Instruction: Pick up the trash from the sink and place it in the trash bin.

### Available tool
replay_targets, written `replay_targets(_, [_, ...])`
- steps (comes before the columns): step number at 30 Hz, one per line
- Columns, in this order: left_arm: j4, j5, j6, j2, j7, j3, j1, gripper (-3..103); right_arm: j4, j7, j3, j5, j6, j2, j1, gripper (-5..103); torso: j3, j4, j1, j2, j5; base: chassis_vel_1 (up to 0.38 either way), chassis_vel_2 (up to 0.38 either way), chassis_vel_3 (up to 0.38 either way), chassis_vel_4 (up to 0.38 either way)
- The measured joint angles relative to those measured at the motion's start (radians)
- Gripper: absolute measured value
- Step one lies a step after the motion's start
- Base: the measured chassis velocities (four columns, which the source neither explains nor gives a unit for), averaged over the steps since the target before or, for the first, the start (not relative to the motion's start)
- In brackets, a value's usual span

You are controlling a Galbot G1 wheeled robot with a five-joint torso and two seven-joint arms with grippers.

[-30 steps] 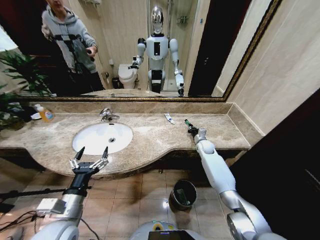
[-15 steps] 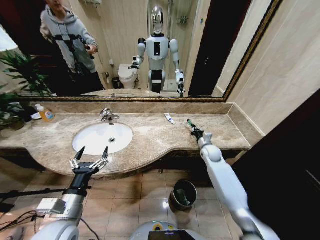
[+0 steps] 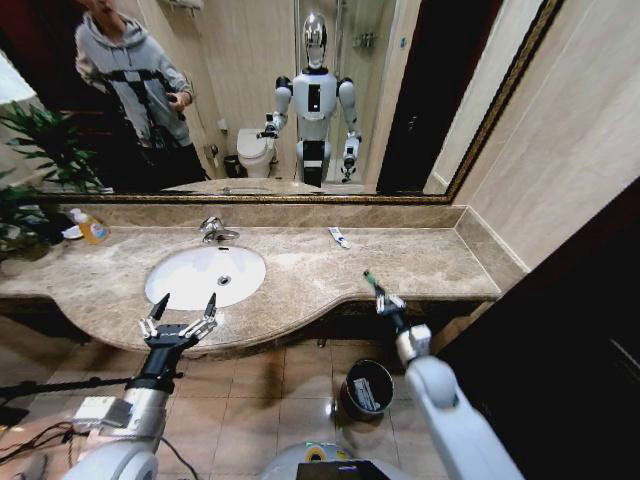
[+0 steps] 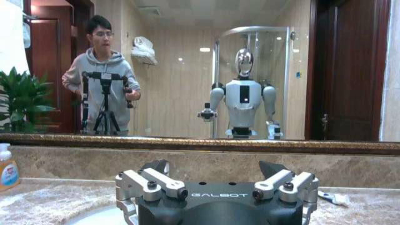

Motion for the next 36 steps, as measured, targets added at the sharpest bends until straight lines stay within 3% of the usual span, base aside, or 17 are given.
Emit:
replay_targets(7, [0.0,0.0,0.0,0.0,0.0,0.0,0.0,100,-0.039,-0.001,-0.016,-0.097,0.089,0.057,-0.162,1,0.0,-0.0001,0.0,0.0,-0.0001,0.0,0.0,0.0,0.0])
replay_targets(15, [0.0,0.0,0.0,0.0,0.0,0.0,0.0,100,-0.143,0.006,-0.012,-0.111,0.116,0.062,-0.185,1,0.0,0.0,0.0,0.0,-0.0002,0.0,0.0,0.0,0.0])
replay_targets(20, [0.0,0.0,0.0,0.0,0.0,0.0,0.0,100,-0.276,0.01,-0.012,-0.108,0.135,0.062,-0.148,1,0.0,0.0,0.0,0.0,0.0,0.0,0.0,0.0,0.0])
replay_targets(25, [0.0,0.0,0.0,0.0,0.0,0.0,0.0,100,-0.519,-0.02,-0.016,-0.086,0.139,0.059,-0.037,1,0.0,0.0001,0.0,0.0,0.0001,0.0,0.0,0.0,0.0])
replay_targets(30, [0.0,0.0,0.0,0.0,0.0,0.0,0.0,100,-0.733,-0.055,-0.041,0.033,0.07,0.054,0.076,1,0.0,0.0,0.0,0.0,0.0001,0.0,0.0,0.0,0.0])
replay_targets(36, [0.0,0.0,0.0,0.0,0.0,0.0,0.0,100,-0.897,-0.069,-0.045,0.029,0.068,0.065,0.176,1,0.0,0.0001,0.0,0.0,0.0002,0.0,0.0,0.0,0.0])
